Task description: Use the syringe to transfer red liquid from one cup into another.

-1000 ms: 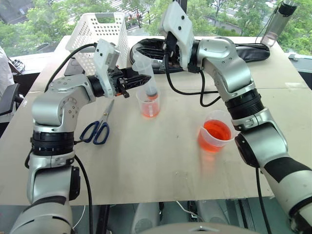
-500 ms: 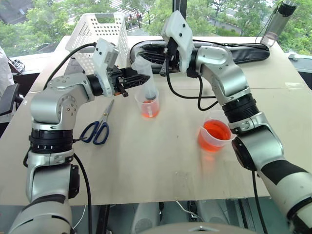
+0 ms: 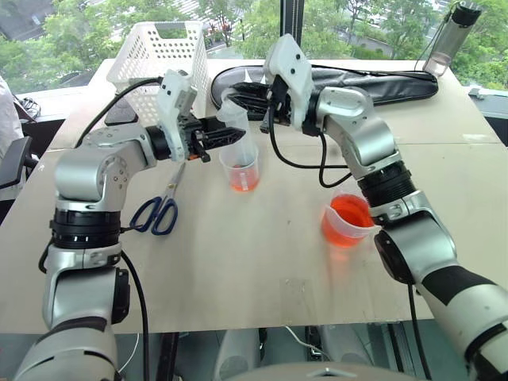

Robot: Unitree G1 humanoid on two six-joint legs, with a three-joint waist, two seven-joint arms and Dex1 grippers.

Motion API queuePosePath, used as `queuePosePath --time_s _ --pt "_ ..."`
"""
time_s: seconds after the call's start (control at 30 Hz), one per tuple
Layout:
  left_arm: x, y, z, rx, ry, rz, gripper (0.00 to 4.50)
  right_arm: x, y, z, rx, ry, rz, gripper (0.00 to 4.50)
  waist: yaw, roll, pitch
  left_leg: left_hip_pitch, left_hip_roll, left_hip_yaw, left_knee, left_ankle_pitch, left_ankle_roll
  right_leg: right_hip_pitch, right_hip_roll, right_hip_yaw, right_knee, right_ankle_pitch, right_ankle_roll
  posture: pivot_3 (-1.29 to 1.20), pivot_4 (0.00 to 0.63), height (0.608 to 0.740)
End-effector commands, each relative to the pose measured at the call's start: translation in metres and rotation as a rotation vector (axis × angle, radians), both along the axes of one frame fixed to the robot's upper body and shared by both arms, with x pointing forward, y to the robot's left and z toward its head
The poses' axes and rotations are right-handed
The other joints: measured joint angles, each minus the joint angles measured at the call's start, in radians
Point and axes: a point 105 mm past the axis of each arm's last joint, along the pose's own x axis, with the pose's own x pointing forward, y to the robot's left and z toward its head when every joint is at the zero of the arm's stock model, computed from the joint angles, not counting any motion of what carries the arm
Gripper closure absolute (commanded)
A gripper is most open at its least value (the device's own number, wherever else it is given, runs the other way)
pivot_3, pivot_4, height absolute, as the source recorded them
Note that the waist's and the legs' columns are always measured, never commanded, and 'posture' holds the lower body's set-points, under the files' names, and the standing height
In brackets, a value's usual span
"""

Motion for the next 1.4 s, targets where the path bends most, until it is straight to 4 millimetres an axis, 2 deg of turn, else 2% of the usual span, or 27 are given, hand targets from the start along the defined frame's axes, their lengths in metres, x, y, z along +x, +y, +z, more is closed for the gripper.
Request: queuePosePath --time_s 0.03,0.27,0.3,0.33,0.5,0.57,0.73,0.83,0.97,1.13,1.33,1.4 --pt "-0.013 -0.002 0.067 -0.067 -0.241 -0.041 2.89 0.001 0.006 -0.043 -0.114 0.088 0.006 4.46 0.0 0.0 0.0 0.0 0.0 0.0 0.0 0.0 0.0 0.0 0.0 0.0 0.0 0.0 0.0 0.0 0.15 0.724" --pt "-0.013 -0.001 0.061 -0.062 -0.232 -0.037 2.89 0.004 0.0 -0.02 -0.056 0.097 0.01 4.46 0.0 0.0 0.0 0.0 0.0 0.0 0.0 0.0 0.0 0.0 0.0 0.0 0.0 0.0 0.0 0.0 0.15 0.724" --pt "-0.013 -0.001 0.06 -0.061 -0.231 -0.038 2.89 0.005 -0.002 -0.016 -0.048 0.097 0.01 3.67 0.0 0.0 0.0 0.0 0.0 0.0 0.0 0.0 0.0 0.0 0.0 0.0 0.0 0.0 0.0 0.0 0.15 0.724" --pt "-0.013 -0.002 0.059 -0.06 -0.23 -0.038 2.89 0.005 -0.003 -0.012 -0.041 0.097 0.01 3.47 0.0 0.0 0.0 0.0 0.0 0.0 0.0 0.0 0.0 0.0 0.0 0.0 0.0 0.0 0.0 0.0 0.15 0.724" --pt "-0.013 -0.001 0.056 -0.061 -0.222 -0.036 2.89 0.008 -0.012 0.004 -0.005 0.083 -0.011 0.94 0.001 0.0 0.0 0.0 0.0 0.0 0.0 0.0 0.0 0.0 0.0 0.0 0.0 0.0 0.0 0.0 0.15 0.724" --pt "-0.013 0.002 0.056 -0.069 -0.22 -0.032 2.89 0.008 -0.02 0.016 0.035 0.082 -0.023 0.11 0.0 0.0 0.0 0.0 0.0 0.0 0.0 0.0 0.0 0.0 0.0 0.0 0.0 0.0 0.0 0.0 0.15 0.724" --pt "-0.014 0.008 0.063 -0.124 -0.217 -0.027 2.89 -0.006 -0.043 0.041 0.118 0.097 0.024 0.05 0.002 -0.001 0.0 -0.001 0.0 0.0 0.0 0.0 0.0 -0.001 0.0 0.0 0.0 0.0 0.0 0.0 0.15 0.724" --pt "-0.014 0.011 0.066 -0.149 -0.207 -0.026 2.89 -0.014 -0.058 0.045 0.142 0.078 0.032 0.05 0.002 -0.001 0.0 -0.001 0.0 0.0 0.0 0.0 0.0 -0.001 -0.001 0.0 0.0 0.0 0.0 0.0 0.15 0.724" --pt "-0.016 0.016 0.063 -0.19 -0.148 -0.032 2.89 -0.021 -0.075 0.031 0.174 0.096 0.001 0.05 0.002 -0.001 0.0 -0.001 0.0 0.0 0.0 0.0 0.0 0.0 -0.001 0.001 0.0 0.0 0.0 0.0 0.15 0.724" --pt "-0.019 0.018 0.049 -0.181 -0.07 -0.043 2.89 -0.027 -0.083 0.015 0.21 0.142 -0.047 0.05 -0.003 -0.001 0.0 0.0 0.0 0.001 0.0 0.0 0.0 0.0 0.0 0.002 0.001 0.0 0.0 0.0 0.15 0.724" --pt "-0.012 0.035 0.054 -0.299 0.01 0.027 2.89 -0.033 -0.094 0.005 0.255 0.178 -0.101 0.05 0.001 -0.001 0.0 0.0 0.0 0.0 0.001 0.0 0.0 0.0 0.0 0.002 0.001 0.0 0.0 0.0 0.15 0.724" --pt "-0.006 0.045 0.062 -0.381 0.051 0.087 2.89 -0.035 -0.1 0.002 0.258 0.18 -0.114 0.05 0.003 -0.002 0.0 0.0 0.0 0.0 0.001 0.0 0.0 0.0 0.0 0.002 0.001 0.0 0.0 0.0 0.15 0.724"
